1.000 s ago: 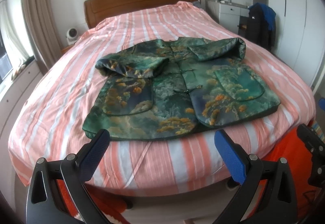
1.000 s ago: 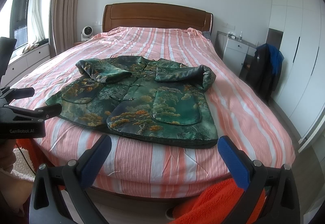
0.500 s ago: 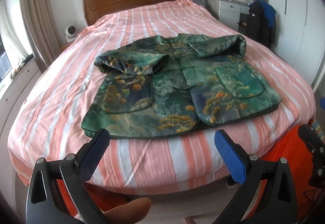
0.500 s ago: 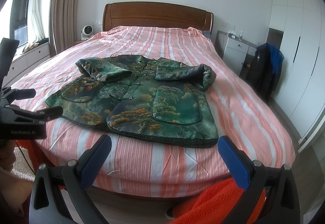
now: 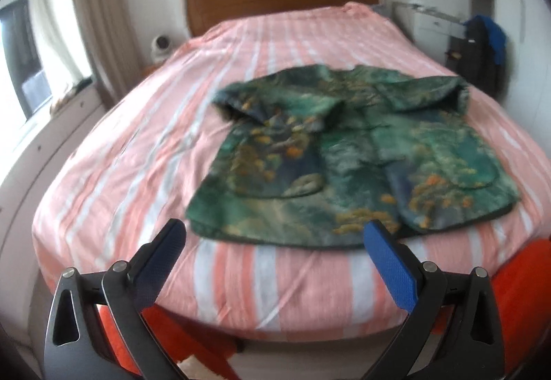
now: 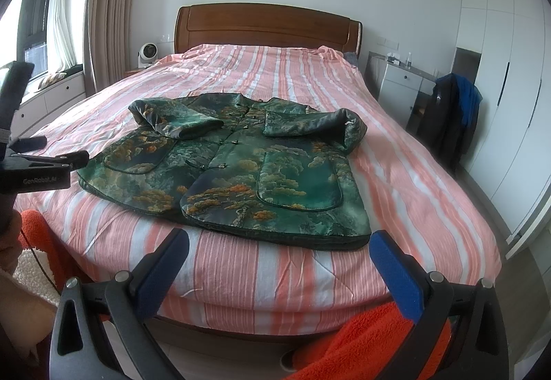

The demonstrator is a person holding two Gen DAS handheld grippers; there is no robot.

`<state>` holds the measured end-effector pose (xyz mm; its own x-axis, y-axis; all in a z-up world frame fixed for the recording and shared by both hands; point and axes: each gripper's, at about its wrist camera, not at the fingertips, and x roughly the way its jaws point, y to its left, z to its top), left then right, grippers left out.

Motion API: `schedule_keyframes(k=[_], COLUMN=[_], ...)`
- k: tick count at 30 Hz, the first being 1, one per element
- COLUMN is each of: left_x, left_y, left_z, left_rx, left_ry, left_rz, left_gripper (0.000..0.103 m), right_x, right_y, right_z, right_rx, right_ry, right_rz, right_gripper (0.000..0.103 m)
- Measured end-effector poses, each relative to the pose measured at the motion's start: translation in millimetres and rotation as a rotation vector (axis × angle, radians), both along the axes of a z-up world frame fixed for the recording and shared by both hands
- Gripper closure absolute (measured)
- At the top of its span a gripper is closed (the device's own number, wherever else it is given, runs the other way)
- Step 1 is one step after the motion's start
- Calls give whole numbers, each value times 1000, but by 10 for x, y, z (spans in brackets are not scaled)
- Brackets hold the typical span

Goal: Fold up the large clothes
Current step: 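Grasp the folded sleeve with the left tool while the right tool grasps the other sleeve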

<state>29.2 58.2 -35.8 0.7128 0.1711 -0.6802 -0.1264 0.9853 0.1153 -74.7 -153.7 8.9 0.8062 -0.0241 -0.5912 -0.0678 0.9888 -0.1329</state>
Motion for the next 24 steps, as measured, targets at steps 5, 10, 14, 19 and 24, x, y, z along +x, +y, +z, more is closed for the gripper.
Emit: schedule_keyframes(k=[5,10,14,19,24], left_x=[307,980,1406,1471,1290], left_y=[610,1406,1615,1412,1258], left_z=[-135,-522,-907,-1208,-1136], left_rx=[-232,-409,-437,-501,-397], left_ry=[80,202,313,466,426], left_rz=[-21,-16,-55,-144,-128], left_gripper=[0,0,1,8,87], right_x=[63,327,758,1284,1758], right_y=[-162,-551,-1052,-1415,-1561], right_z=[-24,-167,-415,-737,-1167], right_rx=[22,157,257,325,430], right_ry=[-7,59,158,272,401], right_rz=[-35,-75,-93,-71,-43], right_gripper=[0,0,0,0,20])
